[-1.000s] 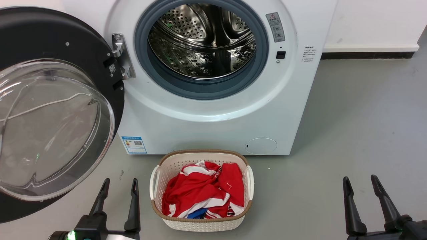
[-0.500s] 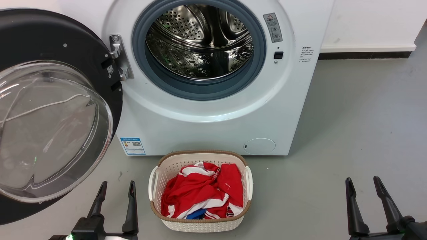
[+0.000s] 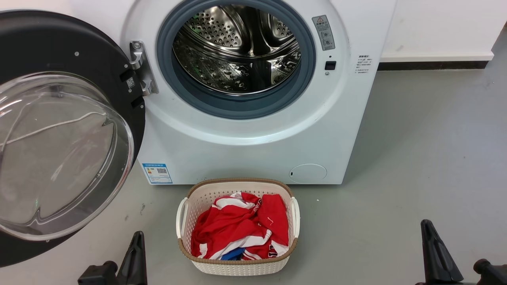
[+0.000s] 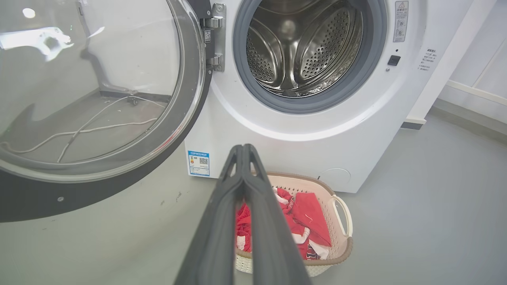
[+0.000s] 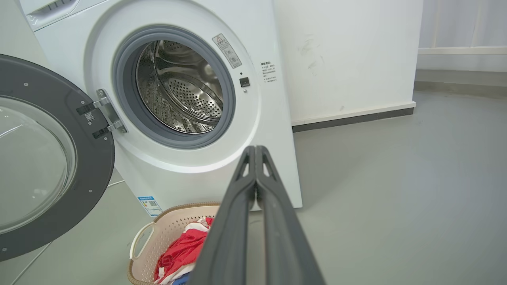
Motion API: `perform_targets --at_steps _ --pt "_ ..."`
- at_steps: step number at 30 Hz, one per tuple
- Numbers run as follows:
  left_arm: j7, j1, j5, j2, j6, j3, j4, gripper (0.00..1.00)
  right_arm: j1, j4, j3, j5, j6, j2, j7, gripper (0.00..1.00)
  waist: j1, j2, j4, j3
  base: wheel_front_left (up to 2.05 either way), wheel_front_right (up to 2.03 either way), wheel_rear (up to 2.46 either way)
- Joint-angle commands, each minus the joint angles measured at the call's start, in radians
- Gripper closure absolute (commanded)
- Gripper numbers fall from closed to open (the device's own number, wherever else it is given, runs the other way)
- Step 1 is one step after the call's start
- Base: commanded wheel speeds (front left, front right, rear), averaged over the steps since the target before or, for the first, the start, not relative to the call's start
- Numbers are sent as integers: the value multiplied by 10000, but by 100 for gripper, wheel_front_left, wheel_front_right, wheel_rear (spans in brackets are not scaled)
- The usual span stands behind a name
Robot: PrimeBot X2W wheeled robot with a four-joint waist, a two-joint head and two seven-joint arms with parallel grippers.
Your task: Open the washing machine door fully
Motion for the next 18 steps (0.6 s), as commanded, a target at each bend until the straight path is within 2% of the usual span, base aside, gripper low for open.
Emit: perform_targets --at_steps 1,18 --pt "108 -336 -581 9 -72 65 -101 100 -275 -31 26 626 0 -85 94 100 0 -1 2 7 0 0 0" --pt "824 -804 -3756 8 -252 181 129 100 -963 579 84 3806 -1 -246 694 100 0 -1 17 59 0 0 0"
